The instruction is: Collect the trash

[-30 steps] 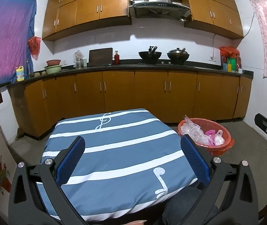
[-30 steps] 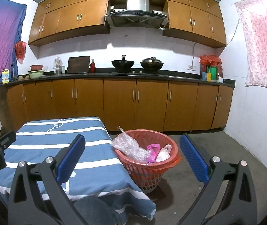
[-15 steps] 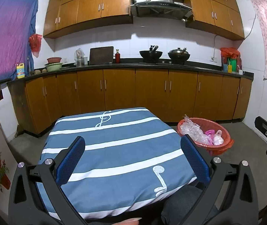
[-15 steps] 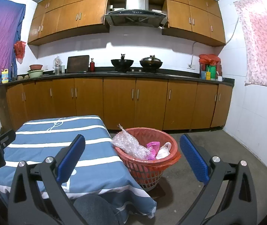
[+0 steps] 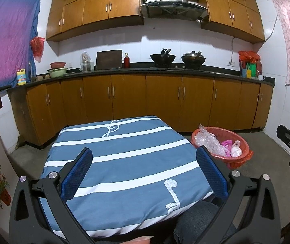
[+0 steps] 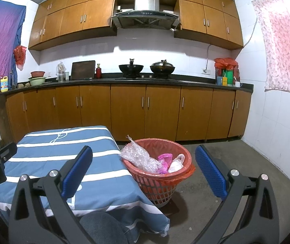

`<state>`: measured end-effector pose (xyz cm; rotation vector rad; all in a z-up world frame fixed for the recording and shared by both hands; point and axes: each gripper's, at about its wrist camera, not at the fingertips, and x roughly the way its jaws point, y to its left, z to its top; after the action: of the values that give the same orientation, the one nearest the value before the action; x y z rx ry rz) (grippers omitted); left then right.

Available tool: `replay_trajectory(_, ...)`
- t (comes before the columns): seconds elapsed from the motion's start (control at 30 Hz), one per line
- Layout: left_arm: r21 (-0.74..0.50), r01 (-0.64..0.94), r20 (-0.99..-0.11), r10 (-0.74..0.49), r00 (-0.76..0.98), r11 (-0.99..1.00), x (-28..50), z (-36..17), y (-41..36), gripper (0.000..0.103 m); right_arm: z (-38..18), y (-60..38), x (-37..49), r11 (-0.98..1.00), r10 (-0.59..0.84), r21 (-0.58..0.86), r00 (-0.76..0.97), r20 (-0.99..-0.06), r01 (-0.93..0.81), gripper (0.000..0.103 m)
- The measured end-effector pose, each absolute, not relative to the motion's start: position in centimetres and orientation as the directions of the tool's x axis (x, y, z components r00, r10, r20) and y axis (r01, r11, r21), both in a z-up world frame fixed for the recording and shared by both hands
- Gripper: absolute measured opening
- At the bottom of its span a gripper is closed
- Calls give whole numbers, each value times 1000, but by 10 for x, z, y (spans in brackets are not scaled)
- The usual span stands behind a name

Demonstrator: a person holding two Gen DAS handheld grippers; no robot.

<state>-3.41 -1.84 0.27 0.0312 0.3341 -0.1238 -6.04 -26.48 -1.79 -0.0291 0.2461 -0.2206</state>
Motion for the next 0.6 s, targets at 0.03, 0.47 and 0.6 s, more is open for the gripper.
replay_trajectory(0.03,10,126,-329,-116,937,992,-34,3,-18,101,-18,-265,-60,976,-220,-55,946,-240,213,99)
replay_trajectory(0.47,9,127,-329,-117,937,992,-34,3,-18,101,-17,-265,-61,976,-220,-56,946,-240,212,99)
replay_trajectory(0.6,10,127,-330,-116,937,992,-34,3,-18,101,-19,-264,-61,976,-220,-57,945,-242,212,99)
